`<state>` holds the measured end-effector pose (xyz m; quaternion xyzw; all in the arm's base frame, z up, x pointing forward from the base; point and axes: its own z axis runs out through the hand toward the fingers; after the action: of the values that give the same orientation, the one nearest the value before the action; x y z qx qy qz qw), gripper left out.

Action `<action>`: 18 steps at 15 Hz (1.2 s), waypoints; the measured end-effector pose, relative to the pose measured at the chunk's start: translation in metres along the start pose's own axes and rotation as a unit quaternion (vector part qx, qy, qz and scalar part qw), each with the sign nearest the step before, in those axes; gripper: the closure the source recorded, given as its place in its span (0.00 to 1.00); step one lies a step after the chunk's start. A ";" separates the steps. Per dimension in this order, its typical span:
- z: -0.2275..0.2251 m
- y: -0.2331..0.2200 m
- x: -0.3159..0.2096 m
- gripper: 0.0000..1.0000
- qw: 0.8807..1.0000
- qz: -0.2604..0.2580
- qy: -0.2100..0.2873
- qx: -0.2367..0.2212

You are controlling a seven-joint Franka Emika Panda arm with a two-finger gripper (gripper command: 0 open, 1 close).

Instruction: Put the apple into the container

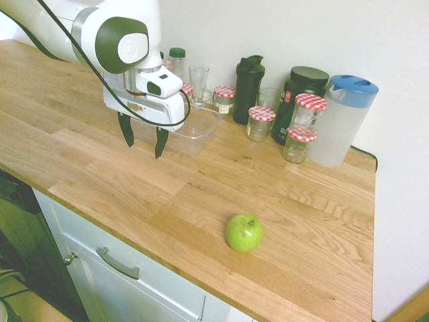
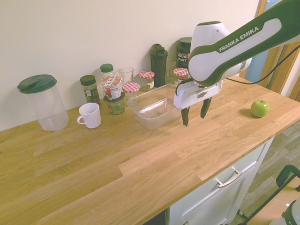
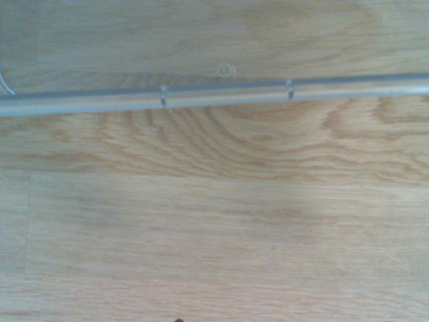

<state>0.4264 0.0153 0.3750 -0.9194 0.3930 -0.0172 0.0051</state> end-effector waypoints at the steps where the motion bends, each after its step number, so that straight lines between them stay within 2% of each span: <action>1: 0.001 0.000 0.000 0.00 1.000 0.000 0.000 0.000; 4: -0.015 0.000 0.007 0.00 1.000 0.000 0.008 0.009; 6: -0.050 0.014 0.023 0.00 1.000 -0.028 0.004 0.010; 9: -0.101 0.079 0.071 0.00 0.998 -0.066 0.017 0.017; 12: -0.094 0.154 0.113 0.00 0.998 -0.056 0.021 0.011; 18: -0.041 0.248 0.151 0.00 0.999 -0.001 0.005 -0.033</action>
<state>0.3504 -0.2650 0.4147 -0.9194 0.3923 -0.0090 -0.0274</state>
